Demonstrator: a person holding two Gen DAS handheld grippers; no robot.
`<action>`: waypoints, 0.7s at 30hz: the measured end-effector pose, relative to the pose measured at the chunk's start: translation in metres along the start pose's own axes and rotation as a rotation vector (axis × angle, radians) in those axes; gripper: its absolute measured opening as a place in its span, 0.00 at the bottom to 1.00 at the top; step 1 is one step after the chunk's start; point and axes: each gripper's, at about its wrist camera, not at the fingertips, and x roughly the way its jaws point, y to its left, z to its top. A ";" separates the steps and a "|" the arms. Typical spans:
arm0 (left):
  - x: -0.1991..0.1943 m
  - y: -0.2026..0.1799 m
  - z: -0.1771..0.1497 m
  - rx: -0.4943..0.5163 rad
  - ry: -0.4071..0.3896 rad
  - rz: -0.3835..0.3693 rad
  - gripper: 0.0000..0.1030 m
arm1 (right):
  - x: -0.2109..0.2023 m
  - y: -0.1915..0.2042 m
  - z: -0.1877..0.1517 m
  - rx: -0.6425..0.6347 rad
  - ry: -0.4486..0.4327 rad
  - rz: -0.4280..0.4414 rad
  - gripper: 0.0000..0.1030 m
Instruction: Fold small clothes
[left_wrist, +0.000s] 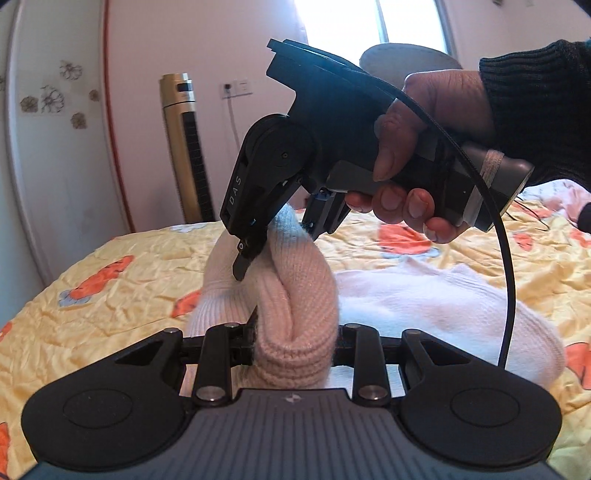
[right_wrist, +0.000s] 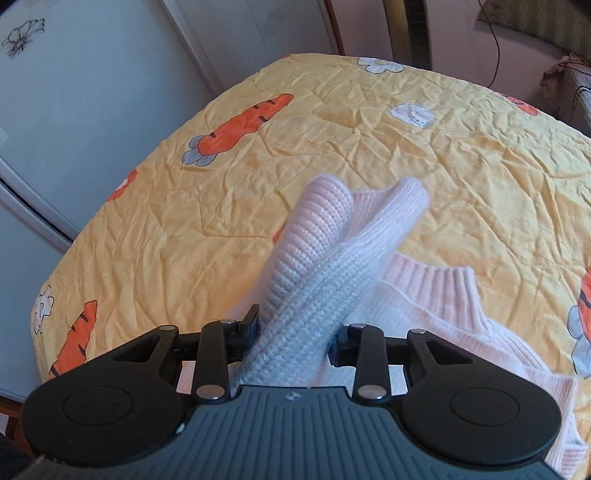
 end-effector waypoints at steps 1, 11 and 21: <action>0.002 -0.007 0.001 0.006 0.006 -0.012 0.28 | -0.006 -0.010 -0.005 0.016 -0.007 -0.001 0.35; 0.009 -0.083 0.007 0.110 0.010 -0.080 0.29 | -0.052 -0.091 -0.058 0.115 -0.084 -0.005 0.31; 0.012 -0.149 0.004 0.187 0.020 -0.160 0.29 | -0.086 -0.157 -0.103 0.194 -0.131 0.012 0.30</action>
